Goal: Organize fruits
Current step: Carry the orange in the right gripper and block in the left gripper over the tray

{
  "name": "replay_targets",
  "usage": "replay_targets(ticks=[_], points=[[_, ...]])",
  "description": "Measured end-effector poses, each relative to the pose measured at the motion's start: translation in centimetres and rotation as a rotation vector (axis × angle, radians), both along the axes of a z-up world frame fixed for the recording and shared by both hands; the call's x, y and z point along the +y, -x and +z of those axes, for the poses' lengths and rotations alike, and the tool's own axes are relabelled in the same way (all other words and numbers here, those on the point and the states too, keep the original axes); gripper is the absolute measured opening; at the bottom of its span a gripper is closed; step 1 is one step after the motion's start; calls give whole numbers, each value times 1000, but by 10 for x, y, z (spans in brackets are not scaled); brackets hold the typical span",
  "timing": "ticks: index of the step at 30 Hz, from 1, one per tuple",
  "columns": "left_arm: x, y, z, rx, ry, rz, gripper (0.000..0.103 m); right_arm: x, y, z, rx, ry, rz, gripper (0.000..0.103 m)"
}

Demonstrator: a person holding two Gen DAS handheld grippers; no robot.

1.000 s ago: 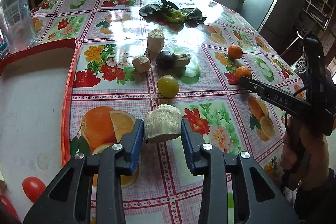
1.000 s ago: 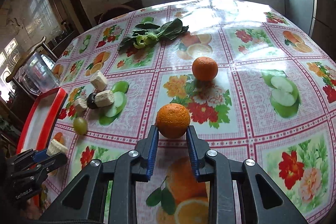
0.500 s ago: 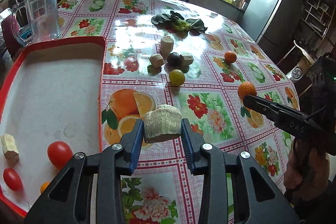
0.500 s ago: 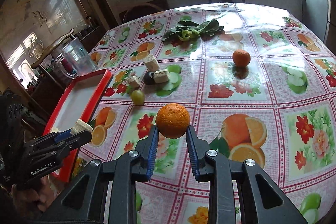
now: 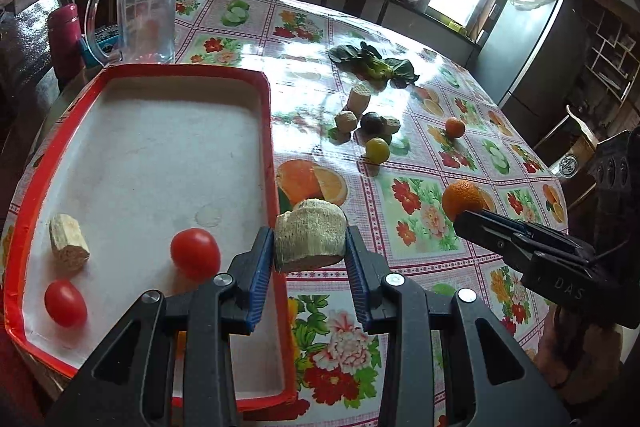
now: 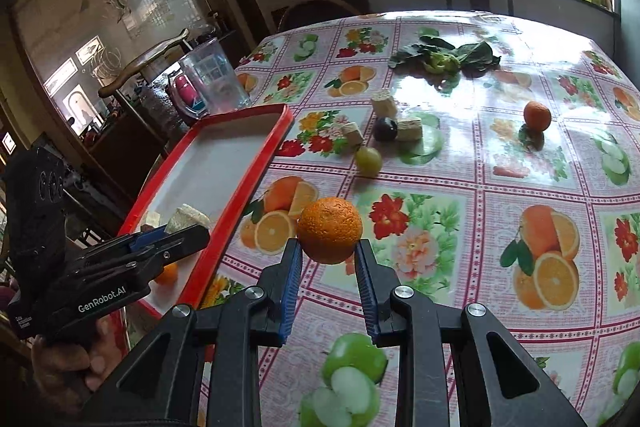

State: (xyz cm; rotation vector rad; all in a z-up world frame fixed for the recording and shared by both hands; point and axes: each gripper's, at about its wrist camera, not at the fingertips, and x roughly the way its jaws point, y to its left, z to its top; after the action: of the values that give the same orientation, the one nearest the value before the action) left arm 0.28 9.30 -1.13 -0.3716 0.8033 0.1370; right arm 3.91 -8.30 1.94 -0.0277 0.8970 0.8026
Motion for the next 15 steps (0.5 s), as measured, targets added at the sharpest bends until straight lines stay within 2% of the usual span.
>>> replay_targets(ticks=[15], points=[[29, 21, -4, -8, 22, 61, 33, 44, 18, 1, 3, 15, 77, 27]])
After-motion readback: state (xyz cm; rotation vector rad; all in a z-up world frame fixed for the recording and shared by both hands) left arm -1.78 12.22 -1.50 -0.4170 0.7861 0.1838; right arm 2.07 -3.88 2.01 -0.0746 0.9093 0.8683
